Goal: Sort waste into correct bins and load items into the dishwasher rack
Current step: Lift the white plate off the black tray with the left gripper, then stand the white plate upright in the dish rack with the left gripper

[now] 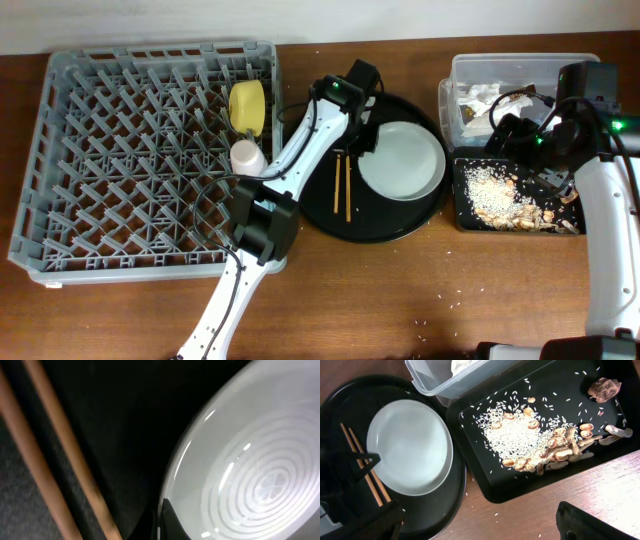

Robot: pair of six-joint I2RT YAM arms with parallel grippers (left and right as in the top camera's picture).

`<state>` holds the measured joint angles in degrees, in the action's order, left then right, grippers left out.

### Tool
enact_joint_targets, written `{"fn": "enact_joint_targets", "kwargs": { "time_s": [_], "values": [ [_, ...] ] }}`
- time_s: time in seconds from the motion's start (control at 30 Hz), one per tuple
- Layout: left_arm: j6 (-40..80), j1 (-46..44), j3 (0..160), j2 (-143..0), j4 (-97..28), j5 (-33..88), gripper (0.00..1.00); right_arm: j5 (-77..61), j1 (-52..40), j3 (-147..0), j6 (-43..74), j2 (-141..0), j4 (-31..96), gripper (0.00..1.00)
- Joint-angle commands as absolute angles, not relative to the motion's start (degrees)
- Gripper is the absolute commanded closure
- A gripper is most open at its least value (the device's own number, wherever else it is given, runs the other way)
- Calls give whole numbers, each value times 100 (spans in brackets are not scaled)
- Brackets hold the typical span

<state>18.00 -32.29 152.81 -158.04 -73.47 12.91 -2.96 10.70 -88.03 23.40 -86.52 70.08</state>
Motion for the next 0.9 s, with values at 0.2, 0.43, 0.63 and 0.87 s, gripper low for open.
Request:
{"fn": "enact_joint_targets", "kwargs": {
  "time_s": [0.2,0.43,0.63,0.87],
  "values": [
    [1643,-2593,18002,-15985,-8737,1457,99,-231,1096,-8862,2342,-8661,7008,2],
    [958,-1892,17972,-14457,-9673,648,99,-231,1096,-8862,2342,-8661,7008,2],
    [655,-1452,17596,-12682,-9673,-80,99,-231,1096,-8862,2342,-8661,7008,2],
    [652,-1094,14984,-11002,-9666,-3706,100,-231,1096,-8862,2342,-8661,7008,2]
  ]
}}
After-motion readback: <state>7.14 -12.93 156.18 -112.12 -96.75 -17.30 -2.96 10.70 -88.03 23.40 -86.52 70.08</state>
